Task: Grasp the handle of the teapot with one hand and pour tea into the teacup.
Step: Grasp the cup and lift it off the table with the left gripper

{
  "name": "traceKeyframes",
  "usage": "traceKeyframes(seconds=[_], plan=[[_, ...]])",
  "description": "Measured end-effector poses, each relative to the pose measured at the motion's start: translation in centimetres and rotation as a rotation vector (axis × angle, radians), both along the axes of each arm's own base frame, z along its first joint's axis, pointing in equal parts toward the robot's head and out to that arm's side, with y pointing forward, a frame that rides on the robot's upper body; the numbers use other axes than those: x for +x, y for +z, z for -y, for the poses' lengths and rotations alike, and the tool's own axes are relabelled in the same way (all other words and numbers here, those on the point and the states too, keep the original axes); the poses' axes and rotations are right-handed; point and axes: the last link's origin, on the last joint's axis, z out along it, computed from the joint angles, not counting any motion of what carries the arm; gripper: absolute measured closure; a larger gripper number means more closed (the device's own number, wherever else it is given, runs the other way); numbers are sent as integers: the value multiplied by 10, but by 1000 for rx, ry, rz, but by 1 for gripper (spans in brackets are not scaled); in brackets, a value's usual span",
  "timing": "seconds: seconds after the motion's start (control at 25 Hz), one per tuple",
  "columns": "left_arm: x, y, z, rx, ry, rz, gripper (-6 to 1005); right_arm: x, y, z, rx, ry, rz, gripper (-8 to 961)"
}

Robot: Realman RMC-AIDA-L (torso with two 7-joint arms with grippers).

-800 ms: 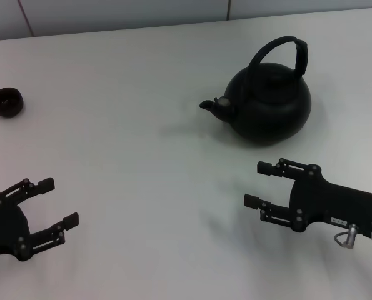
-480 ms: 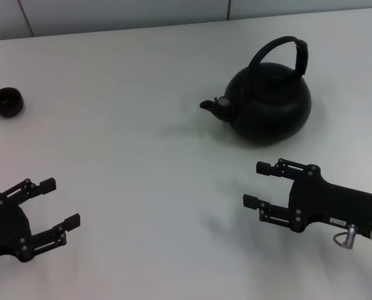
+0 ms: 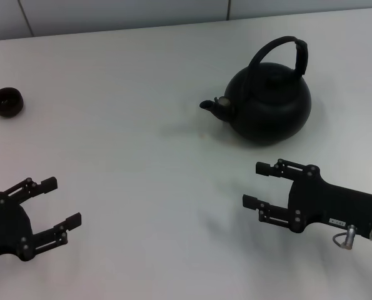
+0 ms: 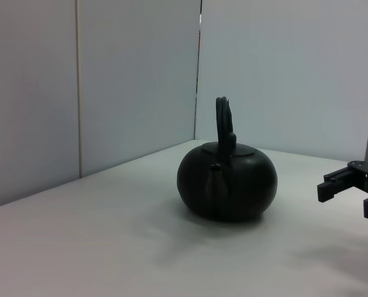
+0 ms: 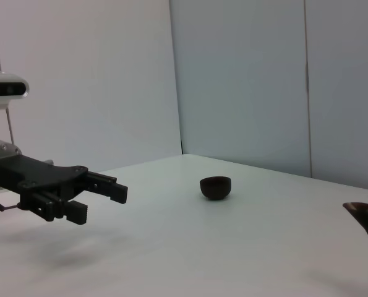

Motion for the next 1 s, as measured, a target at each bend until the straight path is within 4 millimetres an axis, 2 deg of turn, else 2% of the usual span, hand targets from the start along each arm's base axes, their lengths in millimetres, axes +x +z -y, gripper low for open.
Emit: traceKeyframes(seconds=[0.84,1.0], plan=[[10,-3,-11,0,-29,13,197,-2,0,-3,13,-8,-20,269],[10,2,-17,63,-5,32,198,-2,0,-4,16,-10,-24,269]])
